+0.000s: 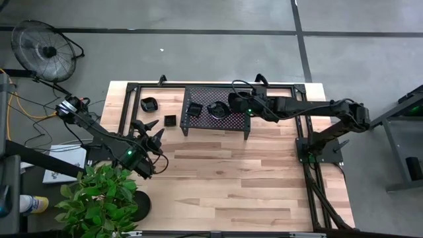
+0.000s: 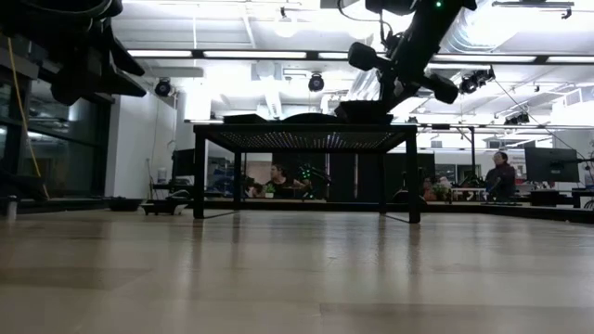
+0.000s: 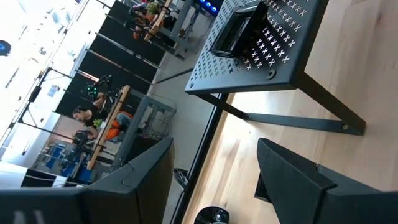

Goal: Pick & Place Mini shaped plates
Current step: Stack the distorted square plate on the distorted square plates on the shelf, then stack the leaf-shaped plate on the leaf-shaped plates on the shelf

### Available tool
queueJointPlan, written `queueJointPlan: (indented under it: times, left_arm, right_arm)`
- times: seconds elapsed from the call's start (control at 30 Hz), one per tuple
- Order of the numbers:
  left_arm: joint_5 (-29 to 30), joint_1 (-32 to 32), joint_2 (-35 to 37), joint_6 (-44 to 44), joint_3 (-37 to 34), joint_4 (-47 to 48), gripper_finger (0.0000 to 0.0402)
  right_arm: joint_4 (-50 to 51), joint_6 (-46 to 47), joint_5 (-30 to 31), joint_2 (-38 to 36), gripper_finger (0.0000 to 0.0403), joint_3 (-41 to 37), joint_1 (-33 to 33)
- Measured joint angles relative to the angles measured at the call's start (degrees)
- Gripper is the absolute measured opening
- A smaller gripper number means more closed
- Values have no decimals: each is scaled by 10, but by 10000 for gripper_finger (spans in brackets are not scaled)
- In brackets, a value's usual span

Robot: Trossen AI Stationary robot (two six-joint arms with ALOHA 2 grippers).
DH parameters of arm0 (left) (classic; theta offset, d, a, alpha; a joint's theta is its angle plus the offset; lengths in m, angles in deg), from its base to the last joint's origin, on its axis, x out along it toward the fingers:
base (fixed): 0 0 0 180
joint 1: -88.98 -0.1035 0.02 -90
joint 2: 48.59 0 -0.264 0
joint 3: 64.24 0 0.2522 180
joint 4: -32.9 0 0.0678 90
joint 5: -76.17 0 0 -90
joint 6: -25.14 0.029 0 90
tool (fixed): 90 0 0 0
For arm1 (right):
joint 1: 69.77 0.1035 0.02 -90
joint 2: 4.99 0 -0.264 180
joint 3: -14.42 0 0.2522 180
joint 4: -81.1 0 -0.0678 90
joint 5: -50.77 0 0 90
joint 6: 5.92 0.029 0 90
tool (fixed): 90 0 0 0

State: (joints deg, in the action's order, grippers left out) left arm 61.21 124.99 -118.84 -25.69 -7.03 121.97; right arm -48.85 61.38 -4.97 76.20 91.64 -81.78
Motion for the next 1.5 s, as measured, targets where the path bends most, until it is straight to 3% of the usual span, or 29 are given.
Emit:
queueJointPlan:
  times: [0.2, 0.8, 1.07, 1.27, 1.5]
  left_arm:
    - [0, 0, 0, 0, 0, 0, 225]
    - [-2, 0, 0, 0, 0, -2, 225]
    - [-2, 0, 0, 0, 0, -3, 225]
    - [-8, 0, 0, 0, 0, -3, 225]
    - [-8, 0, 0, 0, 0, -2, 225]
  right_arm:
    - [-10, -55, -11, -2, 9, 0, 0]
    - [-7, -110, -31, -19, 97, 0, 0]
    - [-5, -143, -35, -63, 108, 0, 0]
    - [-16, -190, -70, -97, 108, 0, 0]
    - [-103, -300, -109, -109, 108, 0, 8]
